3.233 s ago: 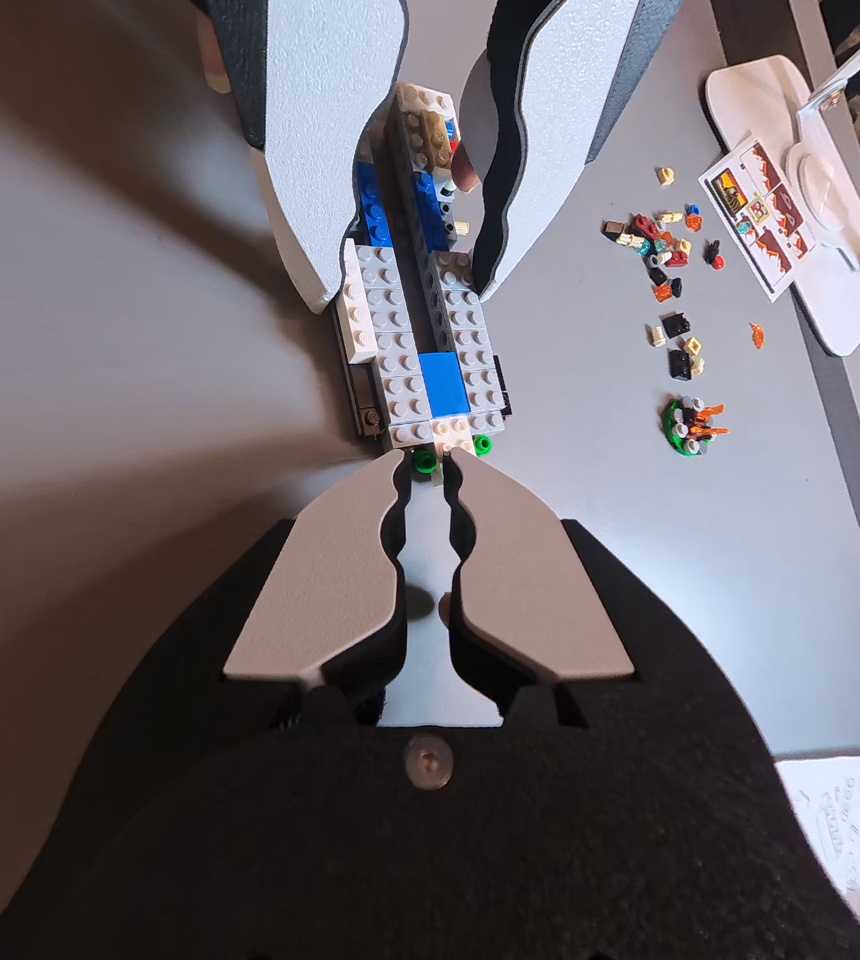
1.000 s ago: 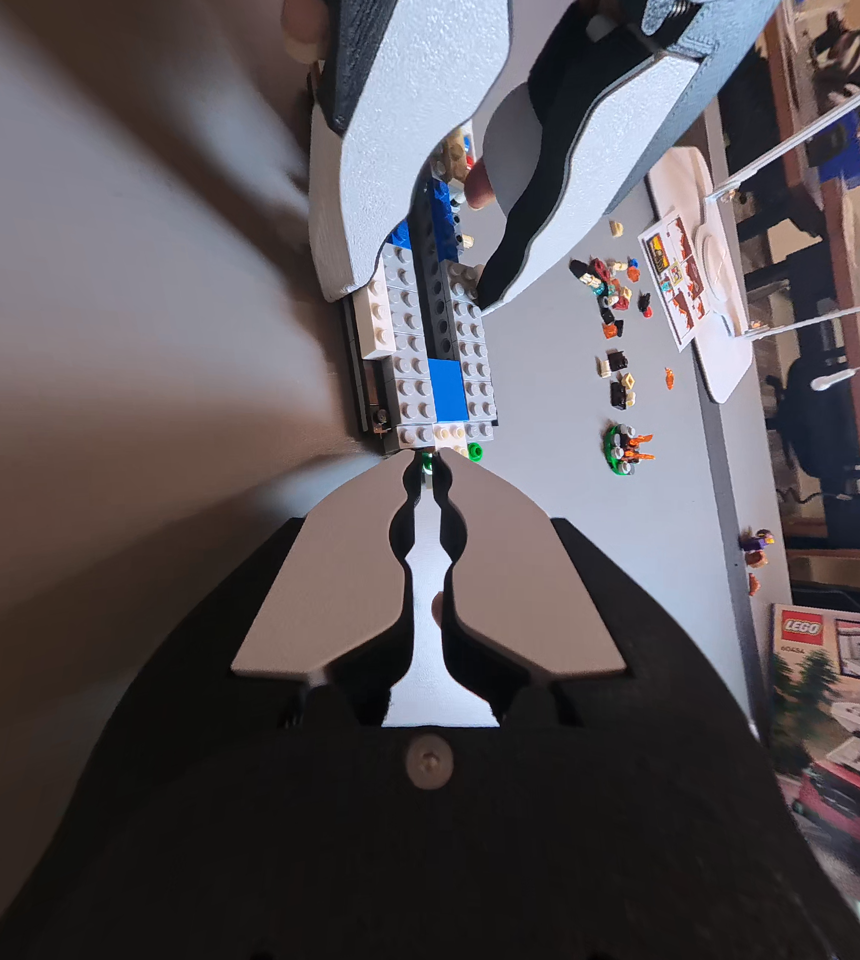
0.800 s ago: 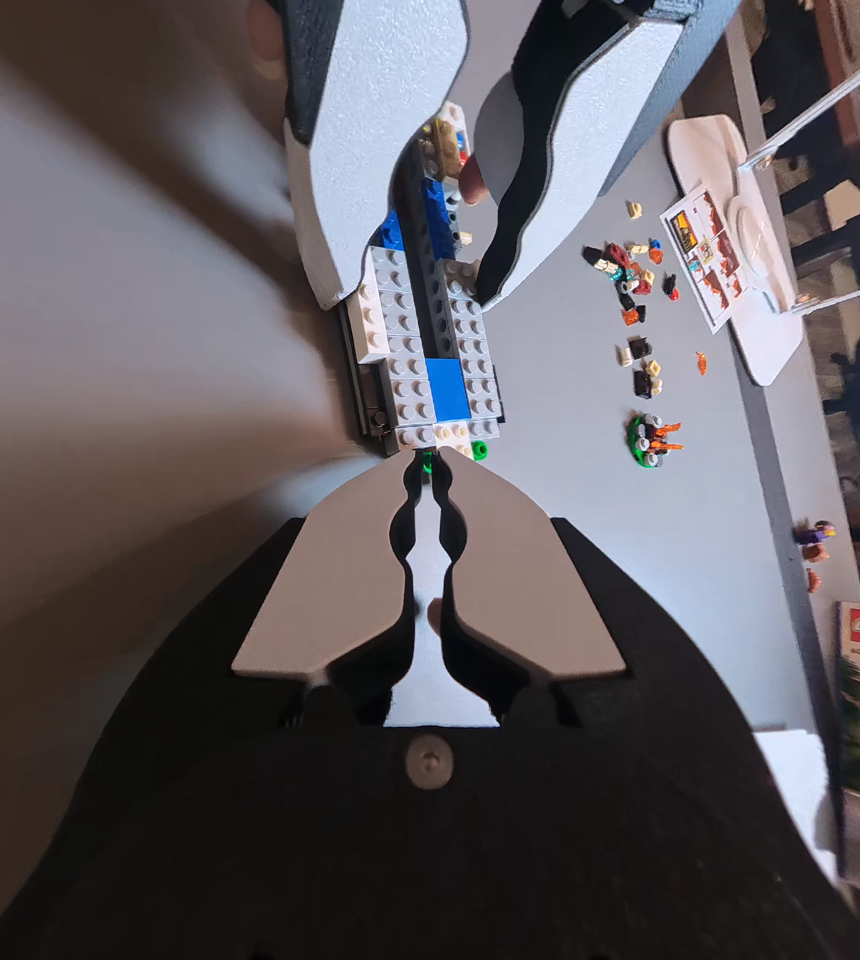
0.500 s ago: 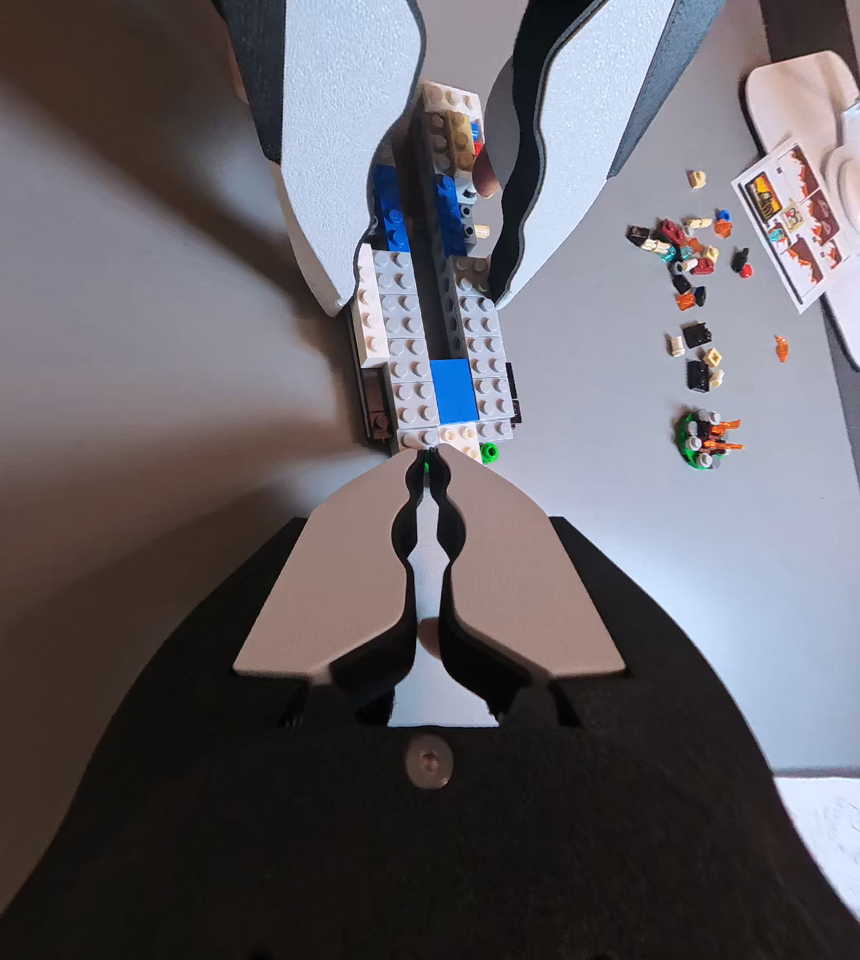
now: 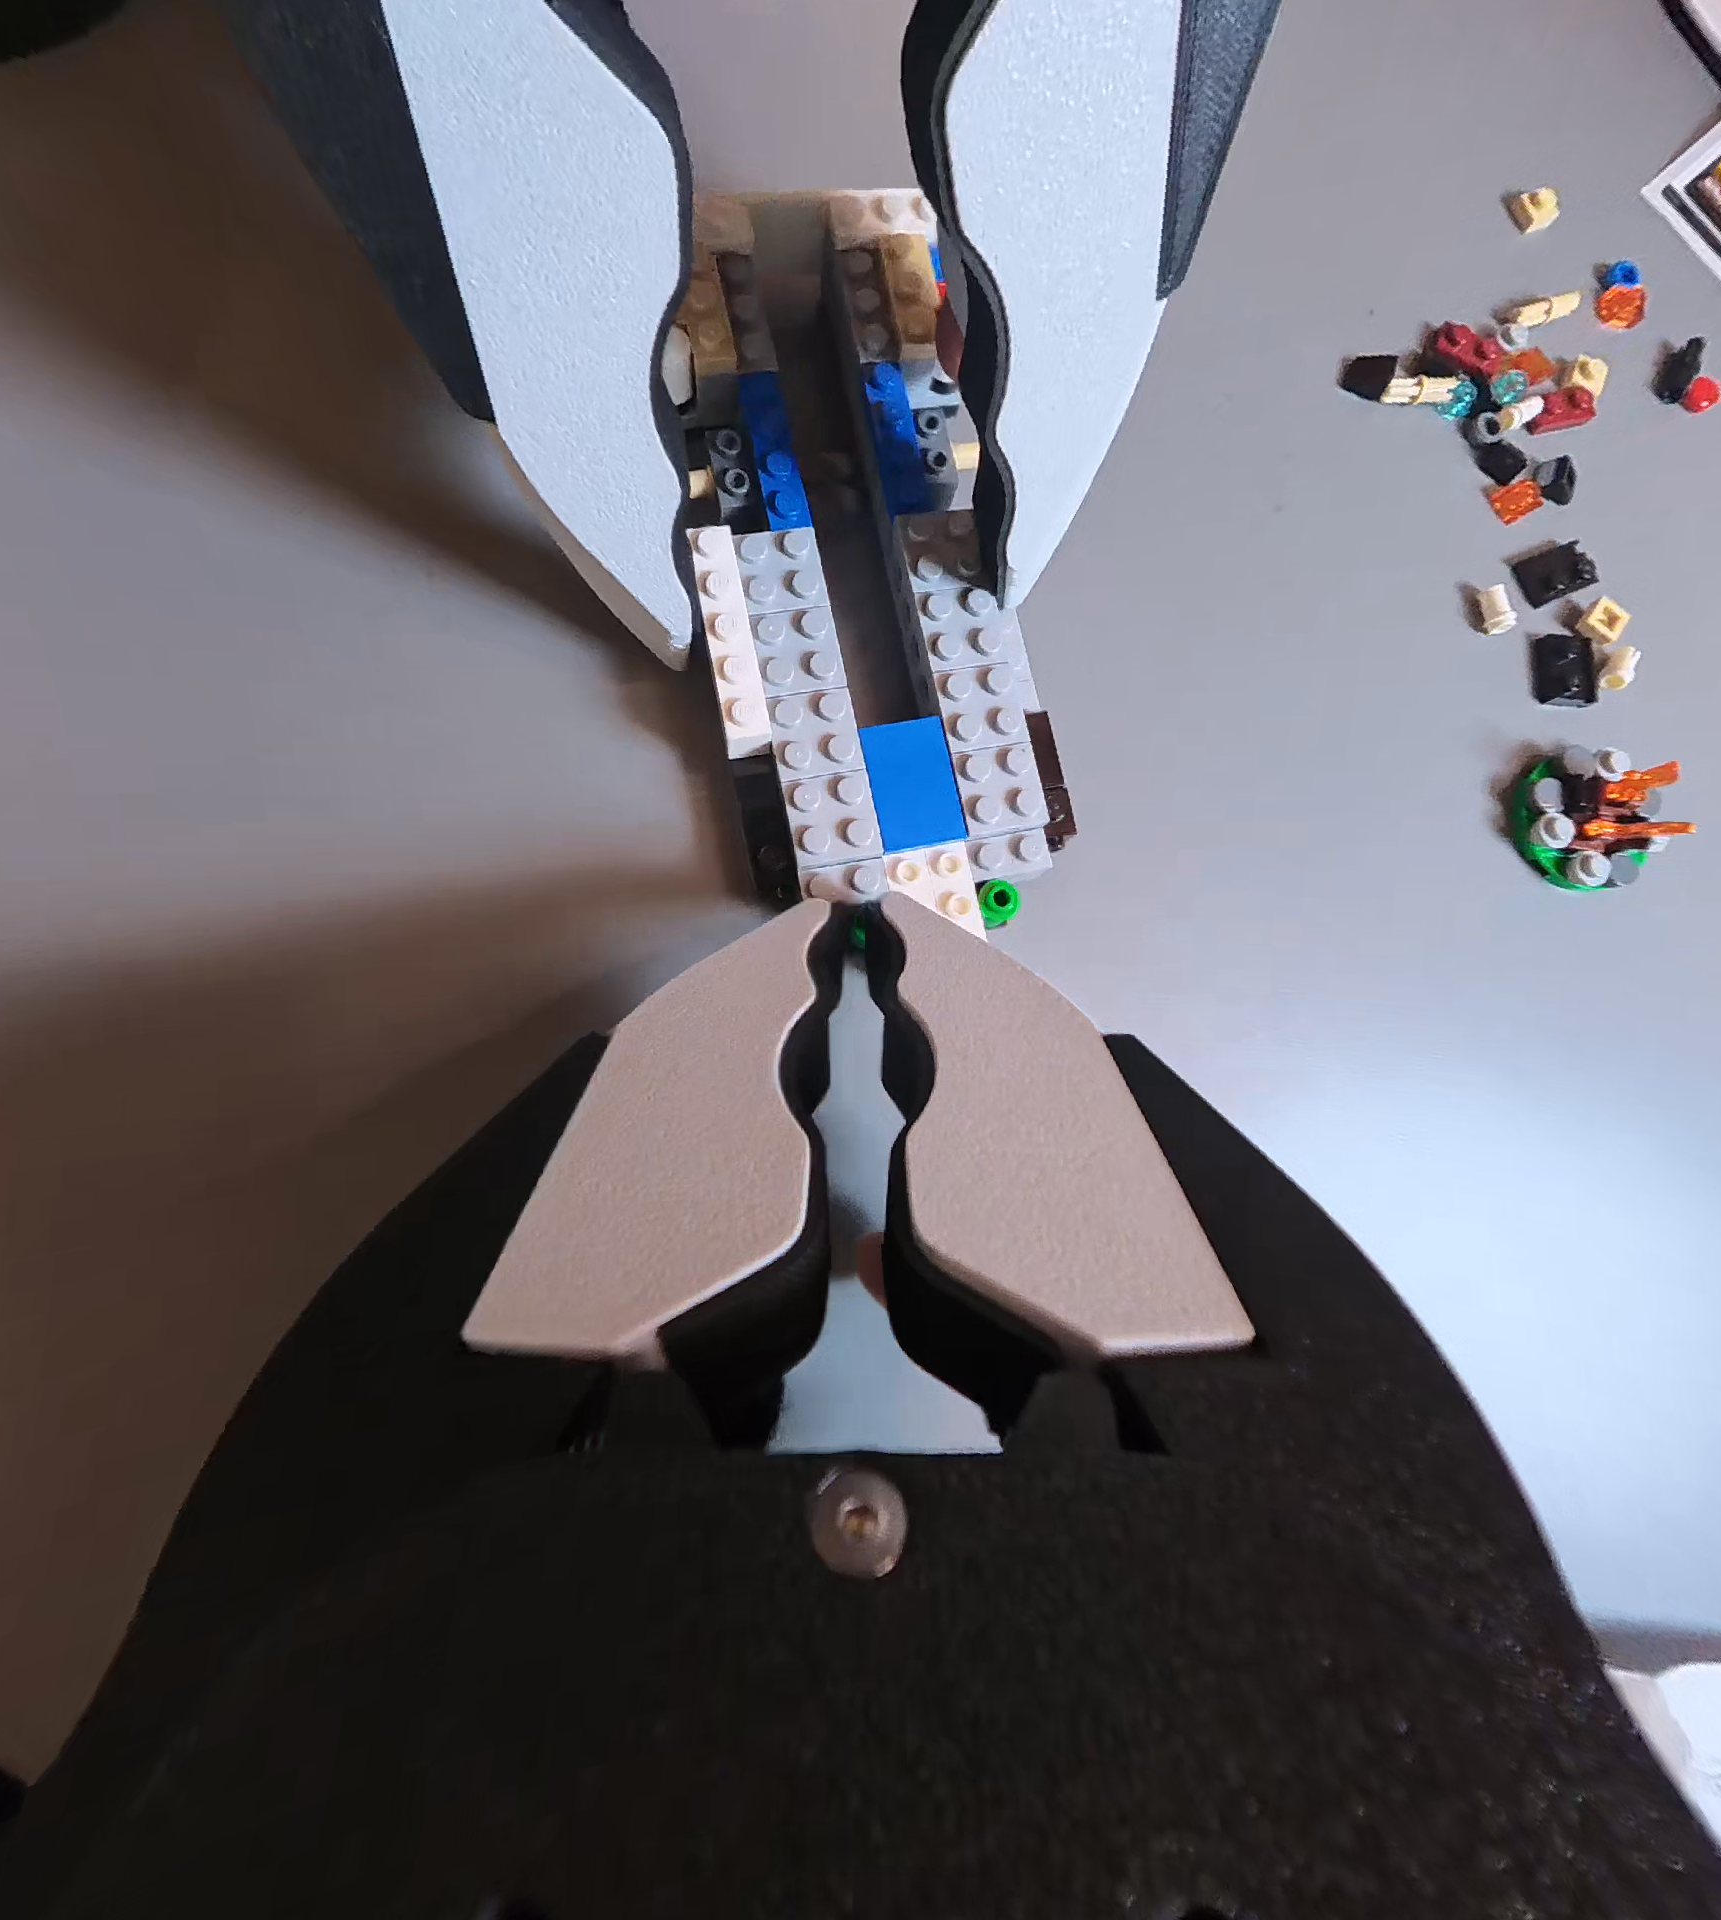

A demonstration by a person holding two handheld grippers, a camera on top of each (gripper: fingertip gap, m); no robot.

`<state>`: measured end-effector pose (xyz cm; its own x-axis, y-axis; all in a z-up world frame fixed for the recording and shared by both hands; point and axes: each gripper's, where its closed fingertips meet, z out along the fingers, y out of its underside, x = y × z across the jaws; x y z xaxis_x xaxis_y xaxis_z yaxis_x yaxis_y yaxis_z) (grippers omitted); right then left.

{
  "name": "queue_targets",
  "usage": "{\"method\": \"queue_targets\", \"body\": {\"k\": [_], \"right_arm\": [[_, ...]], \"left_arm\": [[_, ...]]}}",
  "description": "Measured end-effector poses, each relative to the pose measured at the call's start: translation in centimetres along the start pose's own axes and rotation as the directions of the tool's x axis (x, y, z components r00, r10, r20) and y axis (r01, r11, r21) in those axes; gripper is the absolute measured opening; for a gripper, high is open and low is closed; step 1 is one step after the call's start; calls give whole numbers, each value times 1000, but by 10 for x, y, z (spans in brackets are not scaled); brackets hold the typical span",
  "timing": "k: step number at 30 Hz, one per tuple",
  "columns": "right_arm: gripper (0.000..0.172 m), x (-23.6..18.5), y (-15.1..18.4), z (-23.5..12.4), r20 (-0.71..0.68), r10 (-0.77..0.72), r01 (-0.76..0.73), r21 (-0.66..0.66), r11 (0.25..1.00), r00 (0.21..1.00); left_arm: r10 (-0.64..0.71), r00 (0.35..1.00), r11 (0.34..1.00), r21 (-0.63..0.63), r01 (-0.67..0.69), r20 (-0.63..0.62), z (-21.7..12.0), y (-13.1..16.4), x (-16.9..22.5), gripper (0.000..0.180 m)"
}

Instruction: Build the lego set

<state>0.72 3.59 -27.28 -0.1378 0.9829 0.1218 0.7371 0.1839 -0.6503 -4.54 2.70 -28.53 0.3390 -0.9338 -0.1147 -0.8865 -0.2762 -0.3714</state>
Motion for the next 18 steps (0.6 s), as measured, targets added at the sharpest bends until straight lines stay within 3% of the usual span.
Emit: {"method": "queue_targets", "body": {"k": [3,6,14,18], "right_arm": [[11,-2,-1,-8,-23,-3,4,46,999,1000],[12,-5,0,-8,-93,-110,114,38,993,990],[5,0,3,1,-157,-227,224,-35,974,961],[5,1,4,2,-141,-319,301,-139,944,937]], "left_arm": [[-8,1000,1000,-6,8,2,0,1,1,61],[-12,1000,1000,-9,12,3,0,1,2,61],[-14,1000,1000,-20,14,4,0,0,3,60],[-11,1000,1000,-19,11,3,0,0,3,60]]}}
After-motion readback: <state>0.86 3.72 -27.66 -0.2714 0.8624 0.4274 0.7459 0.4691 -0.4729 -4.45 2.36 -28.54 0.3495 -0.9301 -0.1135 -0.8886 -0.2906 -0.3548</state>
